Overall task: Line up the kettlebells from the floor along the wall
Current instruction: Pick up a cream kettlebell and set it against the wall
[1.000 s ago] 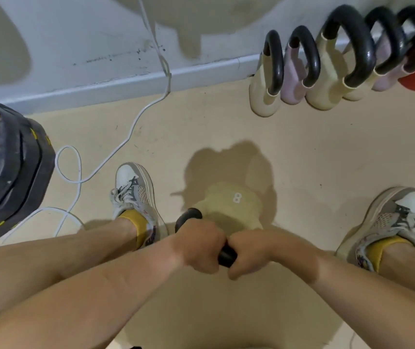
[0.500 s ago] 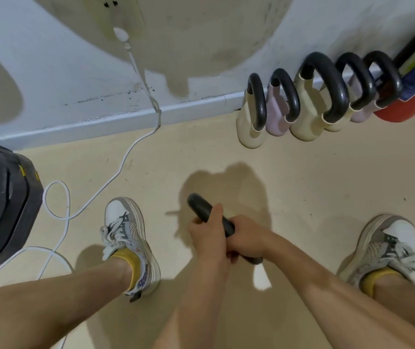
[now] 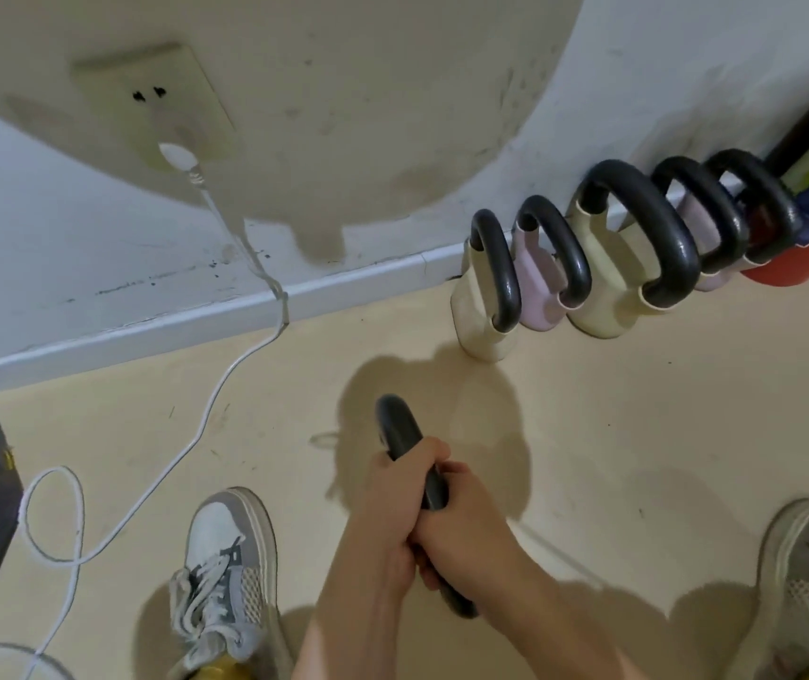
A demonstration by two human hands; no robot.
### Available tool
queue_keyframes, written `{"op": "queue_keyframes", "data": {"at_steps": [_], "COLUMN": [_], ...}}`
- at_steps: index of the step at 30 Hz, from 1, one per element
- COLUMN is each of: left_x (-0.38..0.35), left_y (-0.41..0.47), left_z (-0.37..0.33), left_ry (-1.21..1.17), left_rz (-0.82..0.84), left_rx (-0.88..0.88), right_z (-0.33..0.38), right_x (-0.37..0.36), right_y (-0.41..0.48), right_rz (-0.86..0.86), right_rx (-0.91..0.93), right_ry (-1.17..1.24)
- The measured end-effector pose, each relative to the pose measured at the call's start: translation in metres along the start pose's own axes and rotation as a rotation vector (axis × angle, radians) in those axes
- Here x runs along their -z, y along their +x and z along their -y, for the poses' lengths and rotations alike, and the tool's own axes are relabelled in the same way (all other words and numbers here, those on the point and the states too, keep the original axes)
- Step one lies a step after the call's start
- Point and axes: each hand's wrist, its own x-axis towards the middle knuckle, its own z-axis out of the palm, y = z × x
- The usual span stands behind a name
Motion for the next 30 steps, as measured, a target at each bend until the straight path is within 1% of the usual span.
{"op": "queue_keyframes", "data": {"at_steps": [2, 4, 8, 11, 13, 16, 20, 23, 25, 28, 30], "left_x": [-0.002, -0.008, -0.025, -0.041, -0.049, -0.055, -0.059, -0.063, -0.066, -0.065, -0.064], "left_y": [0.017, 0.034, 0.066, 0.091, 0.107, 0.12, 0.123, 0.132, 0.136, 0.142, 0.144], "left_z": [-0.024, -0.052, -0.103, -0.126, -0.137, -0.145, -0.148, -0.161, -0.168, -0.17, -0.171], "left_ry": [0.032, 0.093, 0.206, 0.249, 0.287, 0.406, 0.378, 0.347, 0.316, 0.254, 0.252], "left_rz": [0.024, 0.046, 0.114, 0.124, 0.147, 0.165, 0.142, 0.123, 0.114, 0.073, 0.067], "left_rx": [-0.051, -0.106, -0.211, -0.231, -0.241, -0.27, -0.35, -0.4, -0.386, -0.329, -0.317], "right_z": [0.017, 0.033, 0.065, 0.084, 0.092, 0.092, 0.097, 0.106, 0.114, 0.123, 0.124], "right_x": [0.001, 0.002, 0.012, 0.028, 0.037, 0.042, 0.049, 0.052, 0.056, 0.062, 0.06], "right_y": [0.021, 0.045, 0.088, 0.114, 0.125, 0.132, 0.141, 0.156, 0.164, 0.169, 0.174], "right_rz": [-0.03, -0.102, -0.197, -0.234, -0.232, -0.219, -0.159, -0.192, -0.188, -0.092, -0.087], "right_rx": [0.068, 0.109, 0.151, 0.168, 0.189, 0.198, 0.275, 0.311, 0.29, 0.202, 0.181], "right_ry": [0.012, 0.013, 0.042, 0.048, 0.091, 0.159, 0.14, 0.129, 0.085, 0.015, 0.008]}}
